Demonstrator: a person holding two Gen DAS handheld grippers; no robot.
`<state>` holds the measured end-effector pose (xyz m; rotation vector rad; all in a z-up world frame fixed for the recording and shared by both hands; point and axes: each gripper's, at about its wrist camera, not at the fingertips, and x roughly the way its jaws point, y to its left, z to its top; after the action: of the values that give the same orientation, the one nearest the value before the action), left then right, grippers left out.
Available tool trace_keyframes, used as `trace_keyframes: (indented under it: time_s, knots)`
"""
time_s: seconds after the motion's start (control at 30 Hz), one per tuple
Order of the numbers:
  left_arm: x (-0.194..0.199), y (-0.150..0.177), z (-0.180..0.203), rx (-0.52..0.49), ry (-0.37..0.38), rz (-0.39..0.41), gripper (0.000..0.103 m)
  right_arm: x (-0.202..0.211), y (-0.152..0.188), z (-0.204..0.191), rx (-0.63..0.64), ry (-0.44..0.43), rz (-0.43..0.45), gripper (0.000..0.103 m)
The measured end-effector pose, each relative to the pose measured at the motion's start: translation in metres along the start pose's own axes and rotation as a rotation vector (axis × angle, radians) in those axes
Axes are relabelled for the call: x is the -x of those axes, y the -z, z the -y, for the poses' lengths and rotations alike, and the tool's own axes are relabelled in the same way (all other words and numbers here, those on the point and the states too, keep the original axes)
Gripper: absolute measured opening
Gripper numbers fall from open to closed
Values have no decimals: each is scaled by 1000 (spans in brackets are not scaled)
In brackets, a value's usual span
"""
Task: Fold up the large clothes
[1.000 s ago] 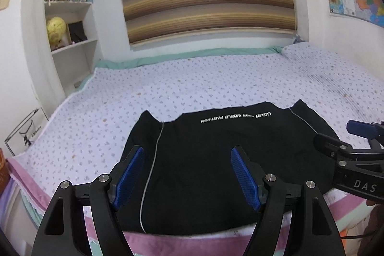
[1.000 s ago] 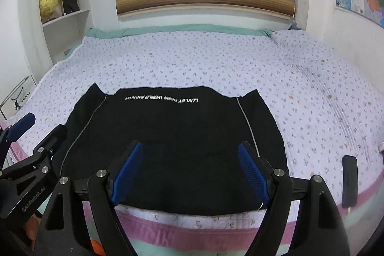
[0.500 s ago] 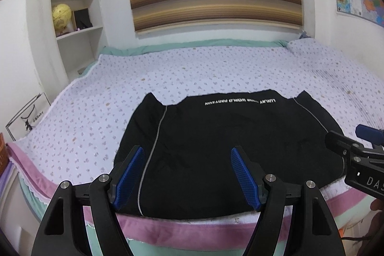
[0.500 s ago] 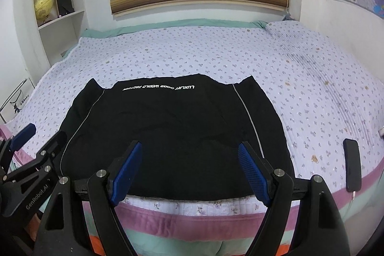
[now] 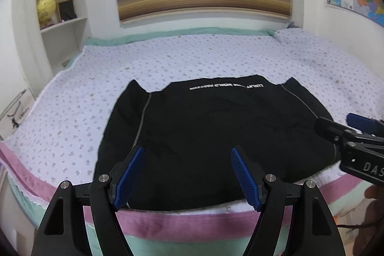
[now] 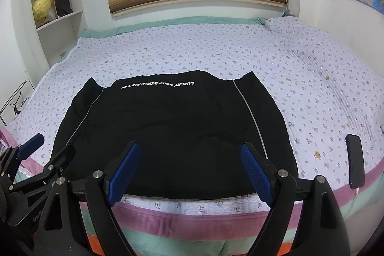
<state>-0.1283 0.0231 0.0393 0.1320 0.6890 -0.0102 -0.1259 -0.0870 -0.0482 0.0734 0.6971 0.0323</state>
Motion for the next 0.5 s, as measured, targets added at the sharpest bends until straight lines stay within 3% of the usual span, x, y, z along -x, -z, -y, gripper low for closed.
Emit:
trace_keyframes:
  time_s: [0.5]
  knots:
    - [-5, 4, 5, -16, -49, -27, 76, -3, 3, 0, 14, 2, -7, 87]
